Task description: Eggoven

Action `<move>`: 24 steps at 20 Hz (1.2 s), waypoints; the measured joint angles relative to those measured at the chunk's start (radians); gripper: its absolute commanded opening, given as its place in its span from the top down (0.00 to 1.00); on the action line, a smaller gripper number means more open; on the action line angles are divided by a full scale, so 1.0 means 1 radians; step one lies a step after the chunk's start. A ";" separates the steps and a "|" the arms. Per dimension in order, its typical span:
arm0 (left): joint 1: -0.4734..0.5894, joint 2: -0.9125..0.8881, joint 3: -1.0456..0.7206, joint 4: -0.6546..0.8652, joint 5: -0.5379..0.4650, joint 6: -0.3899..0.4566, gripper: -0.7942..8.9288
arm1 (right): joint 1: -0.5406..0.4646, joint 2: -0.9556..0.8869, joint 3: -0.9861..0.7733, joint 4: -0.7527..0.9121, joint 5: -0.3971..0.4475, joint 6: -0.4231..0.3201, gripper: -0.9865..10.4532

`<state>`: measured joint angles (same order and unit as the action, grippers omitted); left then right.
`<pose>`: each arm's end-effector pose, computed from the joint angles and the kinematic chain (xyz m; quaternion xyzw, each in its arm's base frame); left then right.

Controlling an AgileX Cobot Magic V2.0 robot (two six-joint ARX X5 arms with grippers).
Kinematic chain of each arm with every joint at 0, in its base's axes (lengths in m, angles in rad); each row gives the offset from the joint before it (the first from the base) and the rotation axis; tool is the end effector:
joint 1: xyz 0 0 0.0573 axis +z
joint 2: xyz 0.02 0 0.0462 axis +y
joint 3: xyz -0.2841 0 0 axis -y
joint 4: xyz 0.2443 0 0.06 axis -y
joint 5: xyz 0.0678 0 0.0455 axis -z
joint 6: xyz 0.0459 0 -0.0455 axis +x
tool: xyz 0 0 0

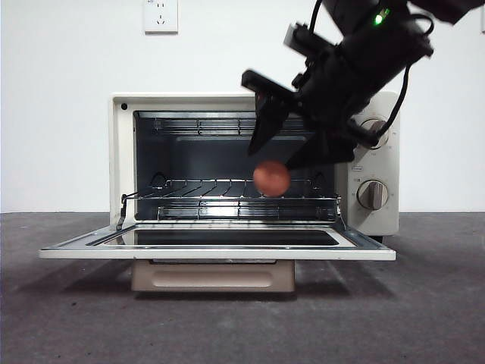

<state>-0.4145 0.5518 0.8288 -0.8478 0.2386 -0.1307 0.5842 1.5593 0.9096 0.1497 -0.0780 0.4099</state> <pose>0.0791 -0.0467 0.3162 -0.0347 0.3000 -0.2888 0.9085 0.2877 0.1945 0.2331 0.1258 0.2986 0.2596 0.9097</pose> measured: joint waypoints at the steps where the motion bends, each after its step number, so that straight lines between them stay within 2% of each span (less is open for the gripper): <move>1: 0.000 0.004 0.000 0.000 0.000 0.000 0.91 | 0.001 -0.019 0.000 -0.025 -0.001 0.000 0.65; 6: 0.000 0.039 0.000 0.047 0.000 0.000 0.91 | 0.034 -0.169 0.000 -0.135 -0.001 0.000 0.65; 13: 0.054 0.206 -0.059 0.268 0.010 -0.011 0.91 | 0.118 -0.486 0.000 -0.410 -0.002 -0.012 0.65; 18: 0.190 0.381 -0.178 0.463 0.165 -0.029 0.91 | 0.137 -0.692 0.000 -0.651 0.000 -0.036 0.65; 22: 0.310 0.561 -0.208 0.584 0.272 -0.040 0.91 | 0.137 -0.817 0.000 -0.738 0.037 -0.042 0.65; 24: 0.331 0.644 -0.207 0.668 0.312 -0.043 0.91 | 0.137 -0.858 0.000 -0.754 0.052 -0.043 0.65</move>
<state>-0.0837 1.1961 0.6216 -0.1802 0.5510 -0.1734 0.7208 0.7013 0.9096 -0.6041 -0.0261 0.3672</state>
